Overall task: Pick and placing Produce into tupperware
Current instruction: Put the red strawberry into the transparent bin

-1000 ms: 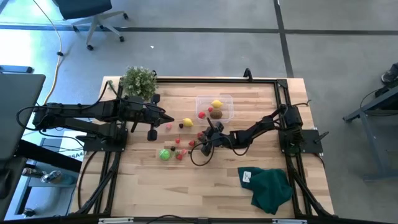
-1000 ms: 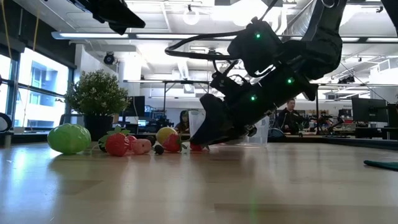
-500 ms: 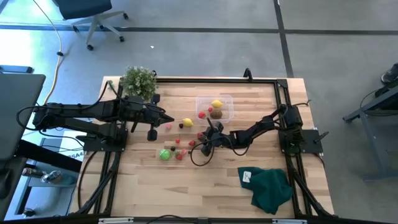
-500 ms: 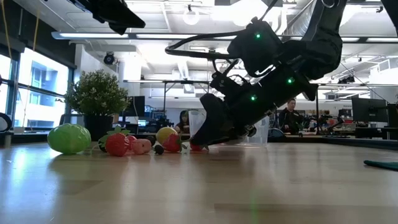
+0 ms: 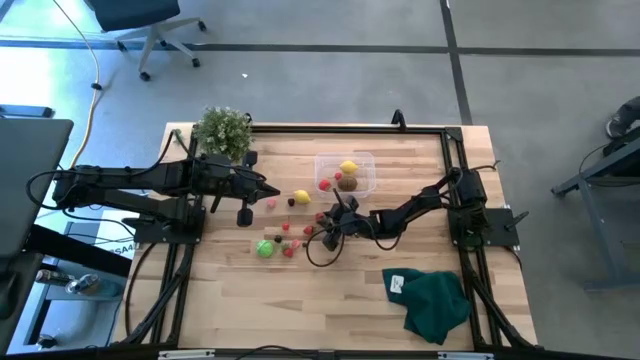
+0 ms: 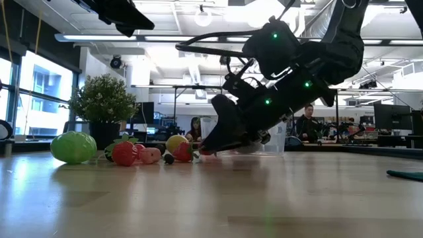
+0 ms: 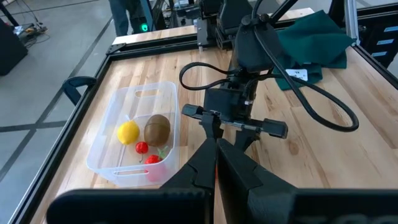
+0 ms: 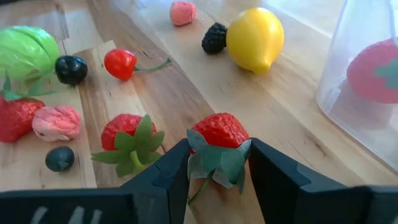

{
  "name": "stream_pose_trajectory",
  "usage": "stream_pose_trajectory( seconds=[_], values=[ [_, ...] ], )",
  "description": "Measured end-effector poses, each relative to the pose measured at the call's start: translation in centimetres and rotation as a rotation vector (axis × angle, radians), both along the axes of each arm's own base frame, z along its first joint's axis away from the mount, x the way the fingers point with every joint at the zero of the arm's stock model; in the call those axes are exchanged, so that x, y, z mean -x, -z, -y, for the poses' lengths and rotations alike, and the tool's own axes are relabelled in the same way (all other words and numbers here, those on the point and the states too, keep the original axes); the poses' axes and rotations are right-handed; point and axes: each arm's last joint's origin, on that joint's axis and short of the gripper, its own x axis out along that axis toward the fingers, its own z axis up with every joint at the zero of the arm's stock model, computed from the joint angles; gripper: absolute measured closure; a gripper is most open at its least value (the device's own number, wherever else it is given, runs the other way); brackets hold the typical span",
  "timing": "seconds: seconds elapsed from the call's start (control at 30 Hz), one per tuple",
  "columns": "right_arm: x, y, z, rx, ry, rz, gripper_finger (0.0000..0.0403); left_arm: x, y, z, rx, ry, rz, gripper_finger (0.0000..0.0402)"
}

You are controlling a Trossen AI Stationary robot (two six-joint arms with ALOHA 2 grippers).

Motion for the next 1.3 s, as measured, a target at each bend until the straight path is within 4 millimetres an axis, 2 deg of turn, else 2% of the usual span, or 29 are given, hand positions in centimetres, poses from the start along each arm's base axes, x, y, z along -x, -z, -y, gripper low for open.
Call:
stream_pose_trajectory(
  seconds=[0.23,0.33,0.5,0.7,0.87,1.0,1.13,1.3],
  values=[
    [-0.3,-0.5,0.0,-0.001,0.009,0.061,0.0267,0.0,0.0,0.0,0.000,0.000,0.000,0.0396],
    [-0.5,-1.5,0.0,0.009,0.009,0.115,0.0267,0.0,0.0,0.0,0.000,0.000,0.000,0.0396],
    [-0.3,-4.5,0.1,0.085,0.013,0.178,0.0268,0.0,0.0,0.0,0.000,0.000,0.000,0.0396],
    [0.9,-9.6,0.9,0.201,0.100,0.234,0.0268,0.0,0.0,0.0,0.000,0.000,0.000,0.0396],
    [3.0,-13.6,2.8,0.246,0.198,0.215,0.0268,0.0,0.0,0.0,0.000,0.000,0.000,0.0396],
    [5.1,-15.4,5.0,0.190,0.263,0.160,0.0268,0.0,0.0,0.0,0.000,0.000,0.000,0.0396],
    [6.6,-15.3,7.8,0.040,0.288,0.098,0.0268,0.0,0.0,0.0,0.000,0.000,0.000,0.0396],
    [6.7,-13.8,11.0,-0.152,0.246,0.062,0.0268,0.0,0.0,0.0,0.000,0.000,0.000,0.0396]
  ],
)
